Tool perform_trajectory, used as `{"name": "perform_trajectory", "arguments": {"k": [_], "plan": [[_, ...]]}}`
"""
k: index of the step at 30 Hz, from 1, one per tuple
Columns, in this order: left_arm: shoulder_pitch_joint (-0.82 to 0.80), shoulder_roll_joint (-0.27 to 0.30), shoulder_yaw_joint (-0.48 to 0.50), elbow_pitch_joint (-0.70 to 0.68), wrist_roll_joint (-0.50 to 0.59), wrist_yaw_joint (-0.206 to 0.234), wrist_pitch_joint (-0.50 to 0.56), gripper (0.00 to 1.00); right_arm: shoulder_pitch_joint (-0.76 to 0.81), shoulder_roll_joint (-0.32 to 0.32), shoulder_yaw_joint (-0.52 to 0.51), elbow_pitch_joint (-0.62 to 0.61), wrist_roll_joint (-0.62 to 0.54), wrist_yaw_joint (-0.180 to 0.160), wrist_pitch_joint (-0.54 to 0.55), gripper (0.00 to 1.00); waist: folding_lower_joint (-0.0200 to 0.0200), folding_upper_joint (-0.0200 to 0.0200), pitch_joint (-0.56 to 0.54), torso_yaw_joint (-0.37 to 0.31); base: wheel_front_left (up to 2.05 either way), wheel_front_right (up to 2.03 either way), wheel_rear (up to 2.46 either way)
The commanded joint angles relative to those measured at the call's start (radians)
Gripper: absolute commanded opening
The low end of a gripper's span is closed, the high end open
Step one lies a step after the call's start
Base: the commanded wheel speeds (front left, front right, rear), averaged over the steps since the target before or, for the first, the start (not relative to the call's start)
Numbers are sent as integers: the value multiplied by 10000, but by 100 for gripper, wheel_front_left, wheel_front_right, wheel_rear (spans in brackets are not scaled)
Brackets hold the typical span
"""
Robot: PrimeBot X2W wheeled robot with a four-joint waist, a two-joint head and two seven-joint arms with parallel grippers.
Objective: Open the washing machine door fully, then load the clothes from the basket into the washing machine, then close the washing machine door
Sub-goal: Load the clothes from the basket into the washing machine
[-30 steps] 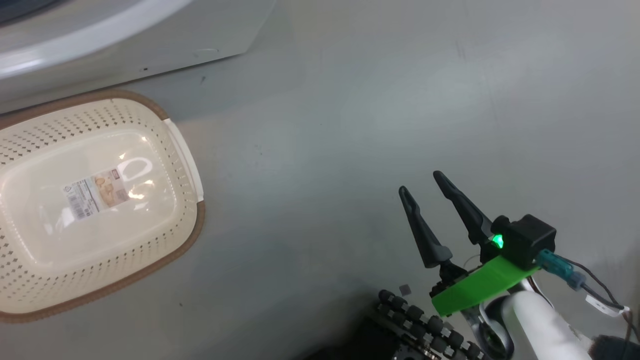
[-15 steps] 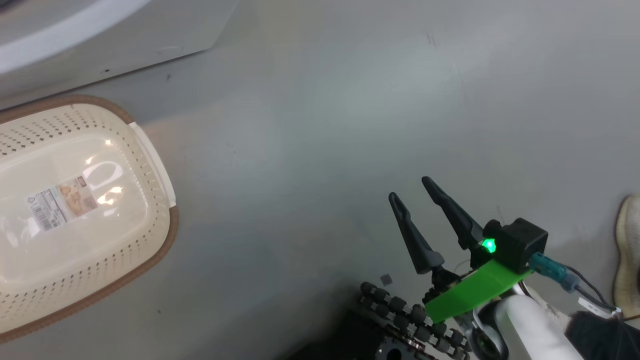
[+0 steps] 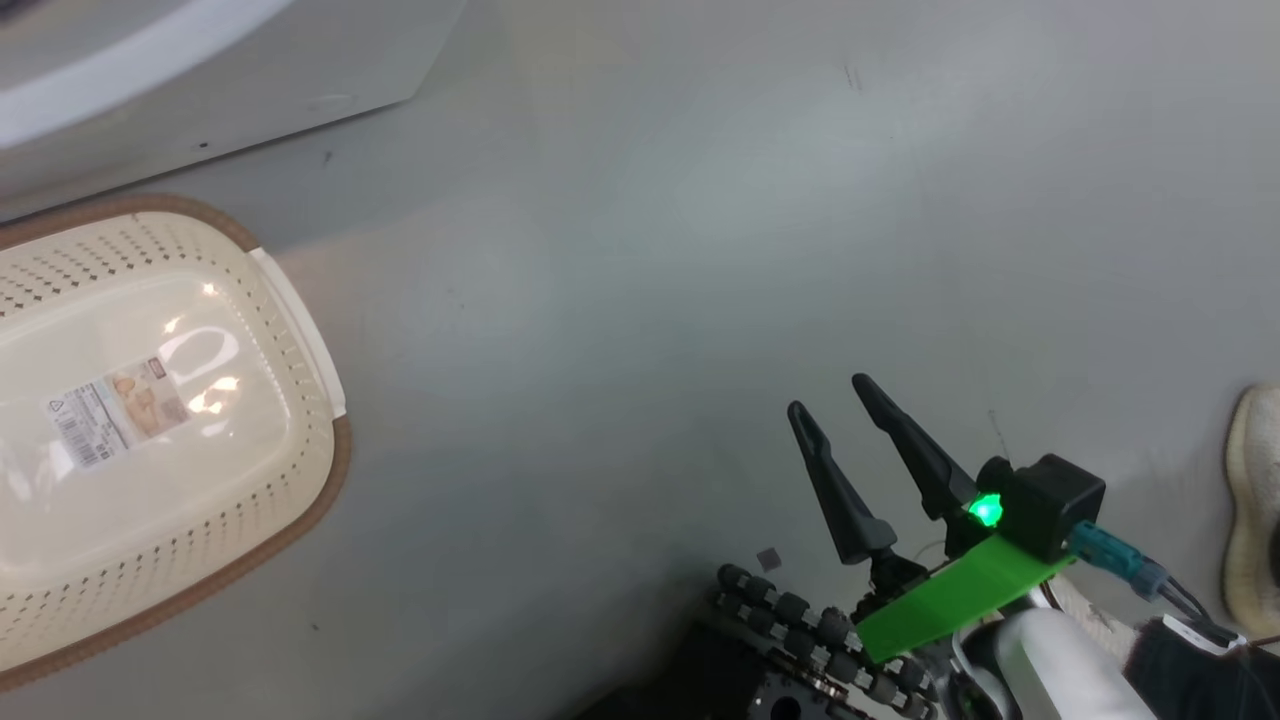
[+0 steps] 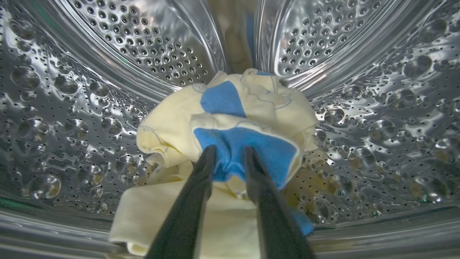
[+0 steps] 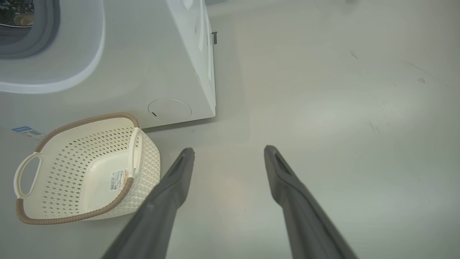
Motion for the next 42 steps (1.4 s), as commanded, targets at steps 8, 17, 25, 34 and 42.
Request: {"name": "perform_trajectory", "arguments": {"k": [8, 17, 25, 34, 42], "plan": [[-237, 361, -54, -143, -141, 157, 1054, 100, 39, -145, 154, -96, 43, 39, -67, 100, 0, 0, -135, 0, 0, 0, 0], [61, 48, -10, -136, -421, 294, 871, 100, -144, -145, -82, -103, -111, 39, -67, 100, 0, 0, -407, 394, 0, 0, 0], [755, -432, 221, -130, -899, 259, 140, 100, -254, -145, -398, -127, -386, 39, -67, 100, 0, 0, -869, 948, 0, 0, 0], [1384, -771, 295, -121, -1228, 75, -566, 100, -297, -145, -582, -84, -575, 39, -67, 100, 0, 0, -1413, 1421, 0, 0, 0], [2103, -1141, 310, -113, -1476, -219, -1186, 100, -458, -145, -684, -84, -748, 39, -67, 100, 0, 0, -1916, 1696, 0, 0, 0]]}}
